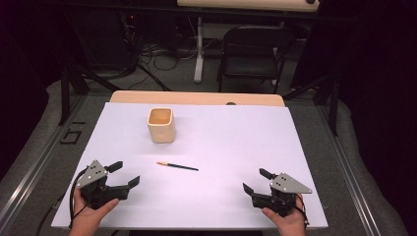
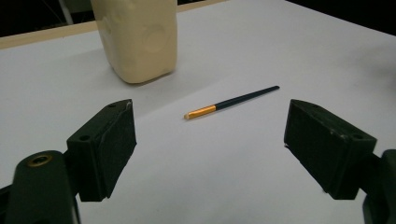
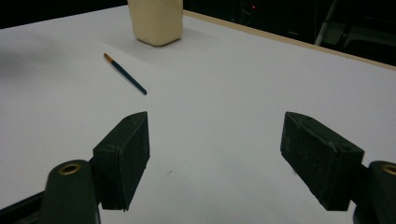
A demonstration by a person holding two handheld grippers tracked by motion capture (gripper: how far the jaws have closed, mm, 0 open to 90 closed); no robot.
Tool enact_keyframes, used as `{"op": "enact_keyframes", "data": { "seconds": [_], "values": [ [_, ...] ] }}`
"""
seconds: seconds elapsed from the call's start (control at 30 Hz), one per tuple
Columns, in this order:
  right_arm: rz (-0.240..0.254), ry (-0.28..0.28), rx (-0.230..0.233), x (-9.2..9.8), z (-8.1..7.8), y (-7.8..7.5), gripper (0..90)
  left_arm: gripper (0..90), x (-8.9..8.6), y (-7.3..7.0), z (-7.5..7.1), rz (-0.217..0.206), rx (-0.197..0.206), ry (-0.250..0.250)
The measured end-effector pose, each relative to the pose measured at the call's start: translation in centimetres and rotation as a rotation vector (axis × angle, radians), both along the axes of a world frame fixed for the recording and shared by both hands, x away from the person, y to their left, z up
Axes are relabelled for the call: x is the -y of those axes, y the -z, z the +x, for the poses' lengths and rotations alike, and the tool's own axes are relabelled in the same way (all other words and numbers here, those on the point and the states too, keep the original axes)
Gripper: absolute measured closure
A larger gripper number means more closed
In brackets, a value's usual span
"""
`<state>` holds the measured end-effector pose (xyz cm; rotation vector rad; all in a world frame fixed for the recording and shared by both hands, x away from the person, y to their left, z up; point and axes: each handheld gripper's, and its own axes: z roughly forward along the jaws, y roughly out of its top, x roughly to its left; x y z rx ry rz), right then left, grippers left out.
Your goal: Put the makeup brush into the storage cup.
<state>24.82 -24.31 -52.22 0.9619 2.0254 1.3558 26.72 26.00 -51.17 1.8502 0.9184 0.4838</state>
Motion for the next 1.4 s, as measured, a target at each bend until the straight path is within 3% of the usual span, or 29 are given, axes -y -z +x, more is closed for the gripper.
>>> {"op": "enact_keyframes", "data": {
  "seconds": [0.47, 1.17, 1.4],
  "values": [
    [-0.005, 0.005, -0.034, 0.1, 0.3, 0.3, 24.2, 19.6, 1.4, 0.1, 0.7, 0.132, -0.108, 0.049],
    [-0.017, 0.004, -0.05, -0.1, 0.4, 0.5, 24.3, 23.2, 1.8, -1.0, 2.4, 0.232, -0.238, 0.088],
    [-0.012, 0.007, -0.053, 0.0, 0.5, 0.6, 24.3, 23.2, 2.0, -1.6, 3.4, 0.303, -0.294, 0.111]
  ]
}}
